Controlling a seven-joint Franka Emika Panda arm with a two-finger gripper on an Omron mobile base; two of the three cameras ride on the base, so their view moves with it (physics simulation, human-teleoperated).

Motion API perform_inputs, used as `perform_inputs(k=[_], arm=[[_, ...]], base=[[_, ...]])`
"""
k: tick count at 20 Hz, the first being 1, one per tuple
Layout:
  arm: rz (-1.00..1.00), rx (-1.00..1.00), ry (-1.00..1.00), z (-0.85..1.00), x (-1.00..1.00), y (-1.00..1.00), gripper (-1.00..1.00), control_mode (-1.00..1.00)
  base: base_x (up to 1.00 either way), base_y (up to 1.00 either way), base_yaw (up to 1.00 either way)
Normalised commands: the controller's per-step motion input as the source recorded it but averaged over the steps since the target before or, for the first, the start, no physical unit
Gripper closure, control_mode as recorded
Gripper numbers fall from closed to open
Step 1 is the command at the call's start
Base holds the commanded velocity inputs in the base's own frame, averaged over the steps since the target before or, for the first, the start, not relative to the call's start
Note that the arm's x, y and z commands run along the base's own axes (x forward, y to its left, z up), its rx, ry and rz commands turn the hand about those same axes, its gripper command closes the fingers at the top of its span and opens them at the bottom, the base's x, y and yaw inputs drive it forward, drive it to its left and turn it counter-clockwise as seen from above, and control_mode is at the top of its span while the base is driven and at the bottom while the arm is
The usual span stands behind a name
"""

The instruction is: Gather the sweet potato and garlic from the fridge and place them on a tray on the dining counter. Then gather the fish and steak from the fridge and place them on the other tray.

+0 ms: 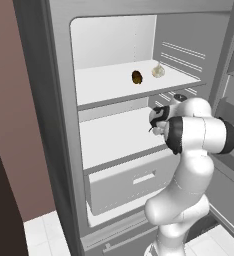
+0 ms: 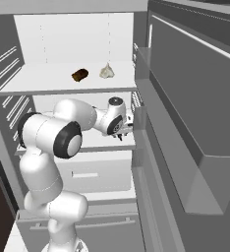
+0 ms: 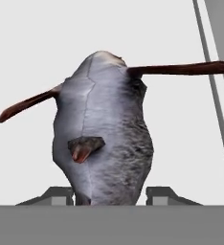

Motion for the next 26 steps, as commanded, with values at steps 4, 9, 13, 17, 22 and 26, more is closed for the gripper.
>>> perform_inputs(k=[4,9,13,17,22,26], arm=[[0.0,-0.02,0.0,-0.11,0.0,0.07,1.0,-1.0],[0.02,-0.07,-0.01,-0.11,-0.03,0.36,1.0,-1.0],[0.03,-0.09,-0.01,-0.13,-0.24,0.25,1.0,-1.0],[0.03,-0.04,-0.05,-0.17,-0.32,0.09,1.0,-1.0],[0.0,0.0,-0.08,0.01,-0.66,0.01,1.0,-1.0],[0.01,0.0,-0.02,0.03,-0.77,0.04,1.0,-1.0]], base=[[0.0,0.0,0.0],[0.0,0.0,0.0],[0.0,0.0,0.0],[0.0,0.0,0.0],[0.0,0.0,0.0],[0.0,0.0,0.0]])
